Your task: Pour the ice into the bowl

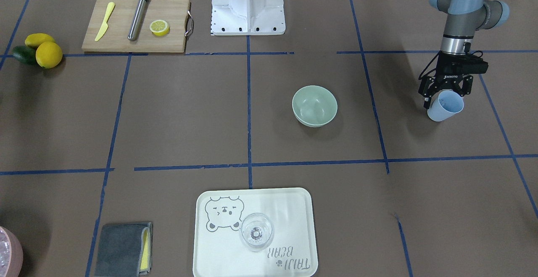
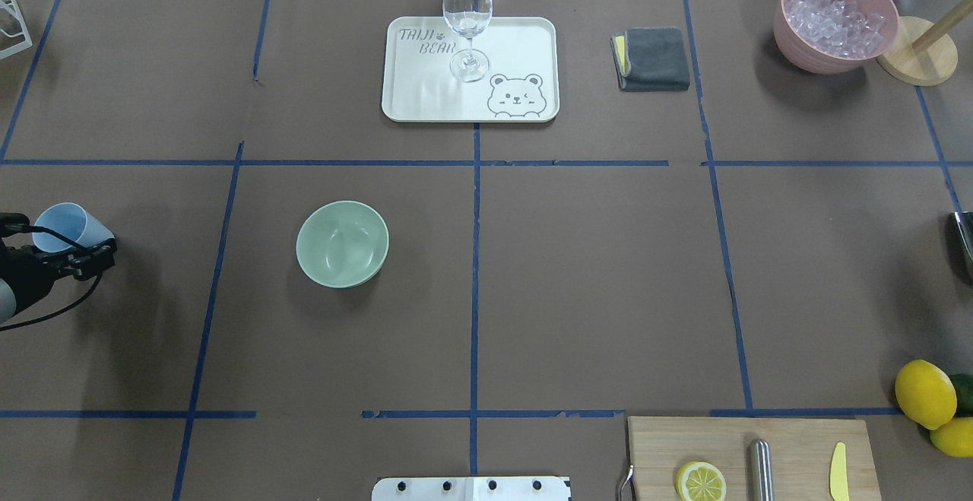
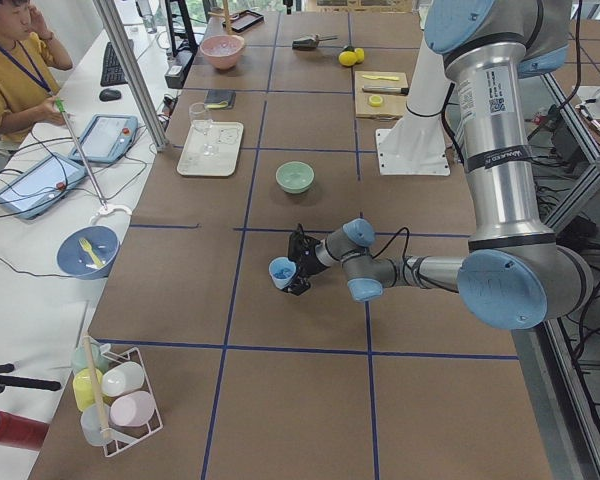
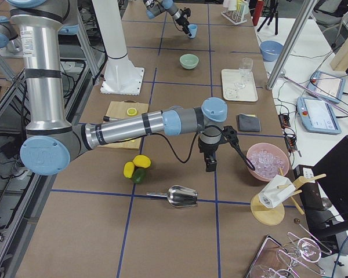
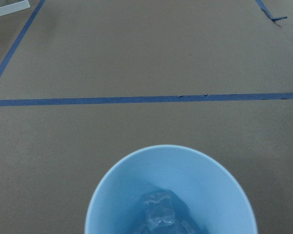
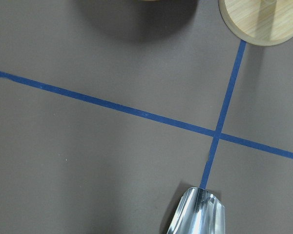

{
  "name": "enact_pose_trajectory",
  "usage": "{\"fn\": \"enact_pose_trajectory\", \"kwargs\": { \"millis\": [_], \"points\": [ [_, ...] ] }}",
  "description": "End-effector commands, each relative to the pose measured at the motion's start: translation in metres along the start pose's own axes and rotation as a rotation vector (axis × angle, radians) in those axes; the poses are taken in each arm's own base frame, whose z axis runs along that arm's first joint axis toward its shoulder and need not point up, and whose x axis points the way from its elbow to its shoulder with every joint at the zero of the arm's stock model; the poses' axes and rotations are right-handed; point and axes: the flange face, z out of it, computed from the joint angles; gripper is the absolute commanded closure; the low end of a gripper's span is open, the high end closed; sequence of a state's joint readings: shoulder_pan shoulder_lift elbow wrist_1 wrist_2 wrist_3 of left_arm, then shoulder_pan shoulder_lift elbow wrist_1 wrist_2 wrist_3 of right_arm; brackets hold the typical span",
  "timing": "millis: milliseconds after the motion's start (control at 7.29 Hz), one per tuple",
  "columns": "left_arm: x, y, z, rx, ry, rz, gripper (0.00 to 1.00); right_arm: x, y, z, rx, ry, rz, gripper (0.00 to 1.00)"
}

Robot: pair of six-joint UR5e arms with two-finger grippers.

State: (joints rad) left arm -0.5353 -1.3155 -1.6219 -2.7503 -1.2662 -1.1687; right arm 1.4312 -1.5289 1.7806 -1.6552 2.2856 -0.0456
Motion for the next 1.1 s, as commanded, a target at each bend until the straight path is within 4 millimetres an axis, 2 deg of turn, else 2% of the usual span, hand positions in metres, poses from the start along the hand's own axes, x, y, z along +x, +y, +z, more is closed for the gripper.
{"fn": "enact_pose_trajectory", "kwargs": {
  "millis": [0, 137, 411, 960],
  "points": [
    [0.0008, 0.0005, 0.0032, 0.007, 0.011, -0.004, 0.01, 0.0001, -0.0004, 0.0001, 0.000, 0.000, 0.001, 0.00],
    [-0.0001, 0.0007, 0.0035, 0.011, 0.012, -0.006, 0.01, -0.0004, -0.0005, -0.0005, 0.001, 0.000, 0.002, 0.00],
    [-0.0043, -0.0009, 0.0041, 0.047, 0.026, -0.018, 0.08, -0.0004, -0.0005, -0.0005, 0.001, 0.000, 0.002, 0.00],
    [-0.0055, -0.0089, 0.0035, 0.107, 0.027, -0.035, 0.08, -0.0004, -0.0005, -0.0005, 0.001, 0.000, 0.002, 0.00]
  ]
}}
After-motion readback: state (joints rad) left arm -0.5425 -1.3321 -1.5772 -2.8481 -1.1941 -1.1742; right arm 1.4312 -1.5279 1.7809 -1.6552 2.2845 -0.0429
